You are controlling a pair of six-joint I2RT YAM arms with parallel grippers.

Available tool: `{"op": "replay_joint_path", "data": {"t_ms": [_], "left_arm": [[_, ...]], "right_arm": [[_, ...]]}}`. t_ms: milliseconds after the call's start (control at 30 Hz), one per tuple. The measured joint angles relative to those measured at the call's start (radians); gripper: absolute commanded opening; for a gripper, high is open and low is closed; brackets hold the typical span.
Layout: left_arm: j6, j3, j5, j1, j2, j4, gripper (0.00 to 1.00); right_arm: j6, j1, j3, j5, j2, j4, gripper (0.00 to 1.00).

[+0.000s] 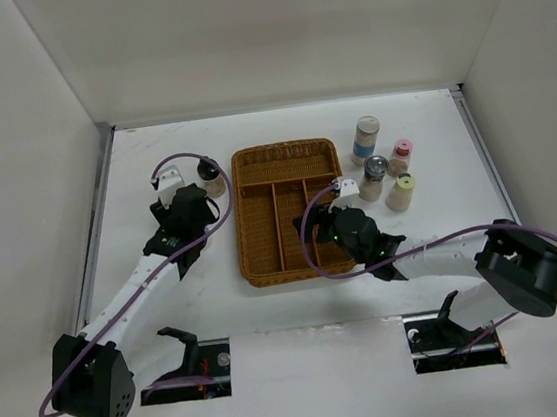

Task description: Organize the condiment bottles

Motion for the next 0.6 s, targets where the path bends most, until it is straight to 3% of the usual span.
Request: {"op": "replay_joint_path", "data": {"t_ms": [67, 167, 367, 600], "left_arm": [[0.004, 0.0, 0.001, 0.0, -0.002, 0.001, 0.42], [0.005, 0.0, 0.002, -0.007, -0.018, -0.016, 0.37], [0.032, 0.068, -0.016, -0.063, -0.076, -0.088, 0.35], [0.093, 0.243, -0.037, -0.139, -0.034, -0.02, 0.35]], "right_arm": [[0.0, 0.0, 0.0, 0.0, 0.001, 0.0, 0.8], [0.0, 0.0, 0.0, 0.0, 0.001, 0.0, 0.8], [0.001, -0.006, 0.0, 0.0, 0.001, 0.001, 0.79], [0.002, -0.015, 0.0, 0.0, -0.003, 0.002, 0.78]]}}
